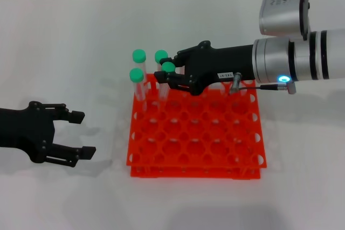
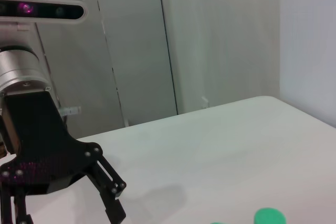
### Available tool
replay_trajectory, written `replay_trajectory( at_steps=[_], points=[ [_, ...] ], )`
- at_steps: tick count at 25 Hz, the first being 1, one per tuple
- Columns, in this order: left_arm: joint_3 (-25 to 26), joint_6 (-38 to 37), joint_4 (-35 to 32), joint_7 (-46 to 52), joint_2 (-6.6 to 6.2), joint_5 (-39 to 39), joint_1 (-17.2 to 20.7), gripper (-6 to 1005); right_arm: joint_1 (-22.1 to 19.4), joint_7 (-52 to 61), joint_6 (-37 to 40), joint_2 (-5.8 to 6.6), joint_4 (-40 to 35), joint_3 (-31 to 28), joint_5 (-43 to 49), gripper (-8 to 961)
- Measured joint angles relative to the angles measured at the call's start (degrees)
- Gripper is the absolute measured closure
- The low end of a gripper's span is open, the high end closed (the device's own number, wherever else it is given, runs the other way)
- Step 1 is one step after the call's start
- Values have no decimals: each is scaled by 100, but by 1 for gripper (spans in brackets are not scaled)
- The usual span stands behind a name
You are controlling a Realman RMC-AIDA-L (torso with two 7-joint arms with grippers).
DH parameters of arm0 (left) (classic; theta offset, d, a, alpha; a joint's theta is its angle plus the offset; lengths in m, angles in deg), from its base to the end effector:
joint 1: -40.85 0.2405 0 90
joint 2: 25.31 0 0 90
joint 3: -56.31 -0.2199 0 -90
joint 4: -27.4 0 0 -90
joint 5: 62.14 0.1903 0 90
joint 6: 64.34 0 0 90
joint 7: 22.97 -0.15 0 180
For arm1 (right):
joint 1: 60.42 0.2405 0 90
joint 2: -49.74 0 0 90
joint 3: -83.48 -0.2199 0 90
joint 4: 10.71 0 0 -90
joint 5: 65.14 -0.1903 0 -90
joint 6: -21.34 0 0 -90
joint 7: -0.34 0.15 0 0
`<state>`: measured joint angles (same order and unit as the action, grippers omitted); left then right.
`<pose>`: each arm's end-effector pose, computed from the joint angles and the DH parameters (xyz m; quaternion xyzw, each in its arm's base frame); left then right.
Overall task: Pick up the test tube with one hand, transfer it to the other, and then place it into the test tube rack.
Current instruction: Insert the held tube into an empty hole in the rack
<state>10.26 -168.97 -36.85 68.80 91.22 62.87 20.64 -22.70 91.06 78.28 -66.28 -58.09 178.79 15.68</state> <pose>-0.2431 0.2550 0.0654 -0.9724 -0.2060 -0.0786 0.0769 0.1038 0.3349 -0.0592 -0.9682 0.1123 0.1987 0.1022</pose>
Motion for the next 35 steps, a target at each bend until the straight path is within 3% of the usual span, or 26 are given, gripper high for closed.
replay_trajectory(
  at_steps=[35],
  points=[
    [0, 4, 0, -63, 0, -13, 0, 115, 34, 4, 53, 0, -5, 15, -37, 669]
  ],
)
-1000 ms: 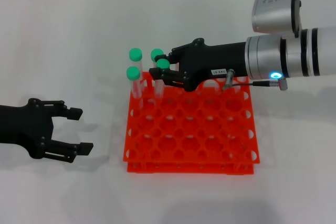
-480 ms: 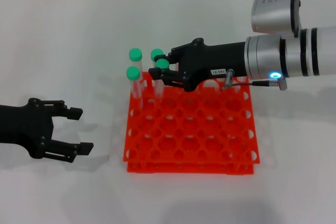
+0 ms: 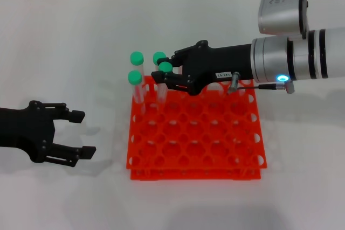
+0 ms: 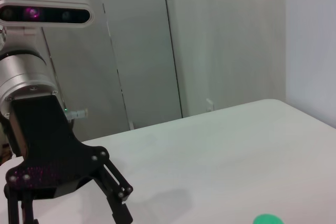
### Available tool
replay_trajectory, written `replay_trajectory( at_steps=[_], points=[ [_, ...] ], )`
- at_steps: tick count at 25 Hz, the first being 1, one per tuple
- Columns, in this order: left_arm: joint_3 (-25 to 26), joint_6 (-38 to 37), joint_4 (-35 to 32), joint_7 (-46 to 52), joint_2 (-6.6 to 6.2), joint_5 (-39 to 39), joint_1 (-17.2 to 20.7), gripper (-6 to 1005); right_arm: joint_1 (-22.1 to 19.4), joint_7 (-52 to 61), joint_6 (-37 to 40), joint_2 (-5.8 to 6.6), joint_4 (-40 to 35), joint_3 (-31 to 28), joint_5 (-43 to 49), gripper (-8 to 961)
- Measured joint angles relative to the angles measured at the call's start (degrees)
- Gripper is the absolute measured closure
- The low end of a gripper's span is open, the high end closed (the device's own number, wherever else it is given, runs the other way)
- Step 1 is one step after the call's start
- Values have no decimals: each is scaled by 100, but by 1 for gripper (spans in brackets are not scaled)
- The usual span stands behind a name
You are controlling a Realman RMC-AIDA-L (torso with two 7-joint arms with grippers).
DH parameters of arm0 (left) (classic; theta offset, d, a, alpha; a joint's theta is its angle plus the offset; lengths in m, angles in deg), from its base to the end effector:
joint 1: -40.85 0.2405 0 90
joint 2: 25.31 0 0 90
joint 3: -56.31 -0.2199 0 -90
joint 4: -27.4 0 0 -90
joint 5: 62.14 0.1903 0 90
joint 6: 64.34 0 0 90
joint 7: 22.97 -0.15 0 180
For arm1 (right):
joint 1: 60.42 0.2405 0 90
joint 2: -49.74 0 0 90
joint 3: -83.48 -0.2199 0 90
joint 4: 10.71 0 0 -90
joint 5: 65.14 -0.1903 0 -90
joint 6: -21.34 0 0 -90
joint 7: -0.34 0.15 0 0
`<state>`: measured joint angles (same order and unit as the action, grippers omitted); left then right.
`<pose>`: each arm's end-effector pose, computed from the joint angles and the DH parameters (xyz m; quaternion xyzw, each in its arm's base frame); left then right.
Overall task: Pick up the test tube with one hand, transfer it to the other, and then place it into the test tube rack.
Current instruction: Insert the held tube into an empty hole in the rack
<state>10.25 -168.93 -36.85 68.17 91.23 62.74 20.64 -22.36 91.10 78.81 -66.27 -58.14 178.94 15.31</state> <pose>-0.2428 0.2552 0.0654 -0.9734 -0.2003 -0.0792 0.0778 0.1006 0.3340 -0.0594 -0.9686 0.1094 0.2017 0.0961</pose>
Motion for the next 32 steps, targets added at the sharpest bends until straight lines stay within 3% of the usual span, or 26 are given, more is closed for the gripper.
replay_trajectory(
  at_steps=[13, 18, 24, 32],
  points=[
    [0, 0, 0, -2, 0, 0, -5, 115, 69, 10, 78, 15, 3, -1, 4, 667],
    [0, 0, 0, -14, 0, 0, -15, 115, 75, 12, 81, 17, -15, -1, 14, 493],
    [0, 0, 0, -16, -6, -5, -18, 115, 10, 12, 84, 24, -156, -1, 21, 368],
    [0, 0, 0, -93, -4, -69, -18, 115, -398, 61, 251, 60, -770, -31, 27, 371]
  ],
)
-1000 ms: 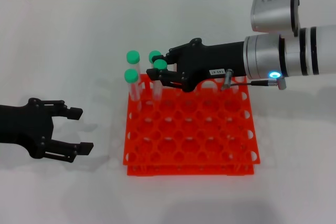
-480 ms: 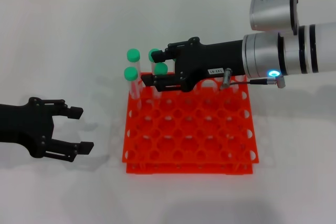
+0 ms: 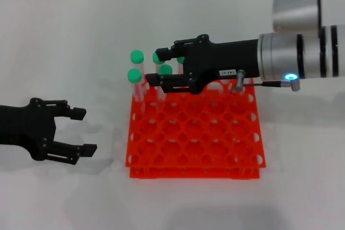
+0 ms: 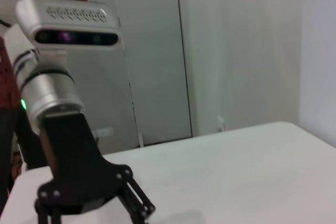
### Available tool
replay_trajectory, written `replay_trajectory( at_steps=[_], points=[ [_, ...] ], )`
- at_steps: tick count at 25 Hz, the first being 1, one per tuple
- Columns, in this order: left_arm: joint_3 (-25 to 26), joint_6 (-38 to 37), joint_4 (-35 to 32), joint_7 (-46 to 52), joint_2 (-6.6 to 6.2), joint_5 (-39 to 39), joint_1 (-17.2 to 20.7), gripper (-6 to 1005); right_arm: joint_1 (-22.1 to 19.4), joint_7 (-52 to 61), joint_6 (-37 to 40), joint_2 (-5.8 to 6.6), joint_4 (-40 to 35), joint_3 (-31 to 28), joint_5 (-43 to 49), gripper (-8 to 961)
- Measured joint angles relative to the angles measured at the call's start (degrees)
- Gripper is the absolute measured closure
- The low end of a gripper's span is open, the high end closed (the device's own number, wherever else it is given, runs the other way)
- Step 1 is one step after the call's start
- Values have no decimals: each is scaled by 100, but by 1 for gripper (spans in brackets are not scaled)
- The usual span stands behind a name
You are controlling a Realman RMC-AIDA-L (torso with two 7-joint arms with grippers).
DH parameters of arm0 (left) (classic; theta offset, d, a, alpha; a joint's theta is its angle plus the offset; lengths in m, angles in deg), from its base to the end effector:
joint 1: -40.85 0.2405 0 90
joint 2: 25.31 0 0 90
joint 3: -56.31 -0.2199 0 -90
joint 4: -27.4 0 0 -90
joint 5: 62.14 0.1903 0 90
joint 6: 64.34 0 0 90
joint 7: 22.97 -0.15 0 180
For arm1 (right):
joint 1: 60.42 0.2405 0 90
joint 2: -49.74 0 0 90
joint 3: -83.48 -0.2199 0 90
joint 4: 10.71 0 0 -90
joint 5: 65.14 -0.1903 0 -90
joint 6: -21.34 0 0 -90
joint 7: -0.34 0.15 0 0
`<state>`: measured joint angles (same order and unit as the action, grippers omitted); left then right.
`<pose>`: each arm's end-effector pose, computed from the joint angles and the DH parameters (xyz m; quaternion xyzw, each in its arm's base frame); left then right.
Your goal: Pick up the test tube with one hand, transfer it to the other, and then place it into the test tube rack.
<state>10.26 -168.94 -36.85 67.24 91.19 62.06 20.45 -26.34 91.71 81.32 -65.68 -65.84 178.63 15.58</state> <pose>-0.2405 0.2566 0.0660 -0.9752 -0.1888 -0.0840 0.0796 0.0907 0.3236 -0.0456 -0.9666 0.0818 0.2253 0.0908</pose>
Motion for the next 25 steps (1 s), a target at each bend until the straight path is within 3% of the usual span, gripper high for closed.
replay_trajectory(
  at_steps=[7, 13, 25],
  points=[
    [32, 3, 0, -132, -15, -491, 54, 115, -538, 75, 188, 54, -830, -172, 79, 360],
    [249, -13, 0, -145, 10, -644, 22, 115, -635, 472, 931, 48, -982, -981, 874, 345],
    [317, -16, -1, -101, 62, -1995, 64, 115, -932, 467, 1905, 66, -1215, -2244, 1650, 315]
  ],
)
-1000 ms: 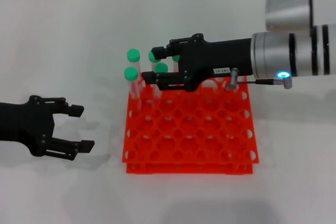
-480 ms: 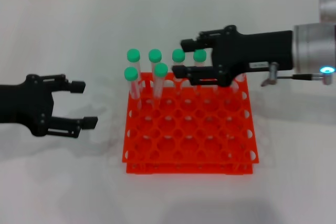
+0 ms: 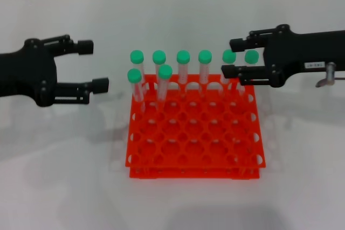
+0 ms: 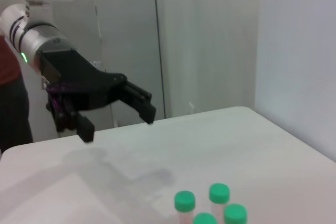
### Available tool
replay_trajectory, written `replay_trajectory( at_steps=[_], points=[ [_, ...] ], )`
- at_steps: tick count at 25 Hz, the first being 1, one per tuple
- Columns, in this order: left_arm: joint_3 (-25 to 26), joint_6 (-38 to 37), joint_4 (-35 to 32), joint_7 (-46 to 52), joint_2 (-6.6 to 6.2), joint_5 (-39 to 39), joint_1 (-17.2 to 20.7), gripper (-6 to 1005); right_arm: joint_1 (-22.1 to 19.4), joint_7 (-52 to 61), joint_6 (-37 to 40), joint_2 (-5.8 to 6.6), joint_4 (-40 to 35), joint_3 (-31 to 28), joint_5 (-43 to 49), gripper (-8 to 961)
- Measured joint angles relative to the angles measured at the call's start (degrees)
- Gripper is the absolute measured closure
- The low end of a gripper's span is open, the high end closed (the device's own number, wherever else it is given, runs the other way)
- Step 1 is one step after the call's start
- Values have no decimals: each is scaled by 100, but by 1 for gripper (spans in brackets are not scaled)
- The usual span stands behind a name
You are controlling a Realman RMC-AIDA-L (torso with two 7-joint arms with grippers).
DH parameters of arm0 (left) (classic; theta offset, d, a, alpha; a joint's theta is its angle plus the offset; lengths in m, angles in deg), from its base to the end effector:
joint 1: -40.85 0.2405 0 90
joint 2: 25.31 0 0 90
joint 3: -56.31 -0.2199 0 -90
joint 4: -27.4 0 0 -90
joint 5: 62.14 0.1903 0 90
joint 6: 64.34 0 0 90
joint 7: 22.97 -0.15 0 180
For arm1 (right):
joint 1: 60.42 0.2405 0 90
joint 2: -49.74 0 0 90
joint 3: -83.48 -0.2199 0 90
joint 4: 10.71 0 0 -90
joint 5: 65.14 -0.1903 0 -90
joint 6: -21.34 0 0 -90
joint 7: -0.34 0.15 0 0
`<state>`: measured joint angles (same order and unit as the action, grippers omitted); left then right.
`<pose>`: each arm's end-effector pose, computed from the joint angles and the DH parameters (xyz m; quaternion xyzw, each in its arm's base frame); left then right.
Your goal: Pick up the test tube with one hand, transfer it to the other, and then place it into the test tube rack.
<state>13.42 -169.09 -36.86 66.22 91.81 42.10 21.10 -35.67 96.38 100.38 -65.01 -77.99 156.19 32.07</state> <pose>-0.2009 0.2694 0.0896 -0.9475 -0.1347 -0.2553 0.1371 0.1381 0.3162 0.0318 -0.9678 0.0875 0.1964 0.1313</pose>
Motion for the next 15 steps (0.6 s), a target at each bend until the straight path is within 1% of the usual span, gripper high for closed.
replay_trajectory(
  at_steps=[4, 13, 15],
  points=[
    [0, -2, 0, 76, 20, -176, 8, 115, -12, -13, 25, 67, -11, -61, 11, 305],
    [45, 8, 0, 370, 39, -280, -1, 115, -4, -25, 91, 77, -30, -197, 57, 283],
    [63, -5, 0, 392, 37, -301, -3, 115, -8, -38, 94, 79, -31, -197, 60, 232]
  ],
)
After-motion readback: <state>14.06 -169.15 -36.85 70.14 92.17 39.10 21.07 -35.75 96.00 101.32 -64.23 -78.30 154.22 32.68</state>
